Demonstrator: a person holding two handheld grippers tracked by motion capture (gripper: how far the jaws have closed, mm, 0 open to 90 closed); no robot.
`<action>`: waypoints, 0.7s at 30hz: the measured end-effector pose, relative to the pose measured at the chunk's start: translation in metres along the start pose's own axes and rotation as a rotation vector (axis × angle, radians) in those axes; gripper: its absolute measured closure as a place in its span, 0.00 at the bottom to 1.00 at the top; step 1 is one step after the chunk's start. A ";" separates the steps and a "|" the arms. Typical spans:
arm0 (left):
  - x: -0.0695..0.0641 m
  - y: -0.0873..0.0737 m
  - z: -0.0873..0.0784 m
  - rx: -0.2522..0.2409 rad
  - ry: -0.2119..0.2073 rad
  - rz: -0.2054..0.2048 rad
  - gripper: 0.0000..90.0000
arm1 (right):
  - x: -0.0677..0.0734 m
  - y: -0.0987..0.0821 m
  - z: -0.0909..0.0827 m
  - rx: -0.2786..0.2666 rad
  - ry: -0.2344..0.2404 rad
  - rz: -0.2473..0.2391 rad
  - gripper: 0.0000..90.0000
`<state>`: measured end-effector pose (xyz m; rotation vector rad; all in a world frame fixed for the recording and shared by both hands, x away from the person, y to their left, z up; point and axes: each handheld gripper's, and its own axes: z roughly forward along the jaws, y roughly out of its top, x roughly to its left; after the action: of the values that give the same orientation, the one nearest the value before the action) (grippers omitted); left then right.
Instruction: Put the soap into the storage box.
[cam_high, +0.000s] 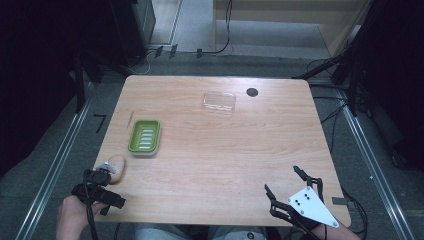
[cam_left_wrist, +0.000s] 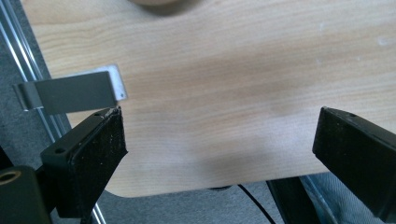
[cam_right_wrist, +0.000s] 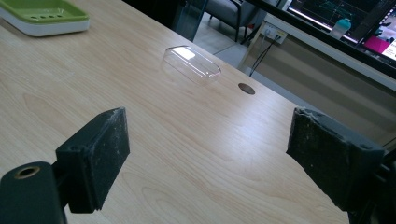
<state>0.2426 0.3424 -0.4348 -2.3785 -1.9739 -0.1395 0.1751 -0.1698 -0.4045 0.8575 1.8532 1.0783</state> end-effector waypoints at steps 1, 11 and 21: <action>0.001 0.002 0.000 -0.007 -0.003 -0.003 0.04 | 0.000 0.000 0.000 0.000 0.001 -0.004 0.15; 0.006 0.012 -0.002 -0.011 -0.005 -0.009 0.04 | -0.001 0.000 0.000 -0.003 -0.003 0.000 0.15; 0.010 0.026 -0.004 -0.029 -0.022 -0.016 0.04 | -0.001 0.000 0.000 -0.001 -0.005 0.002 0.15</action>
<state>0.2694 0.3469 -0.4297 -2.3927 -2.0139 -0.1441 0.1750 -0.1705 -0.4046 0.8609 1.8483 1.0768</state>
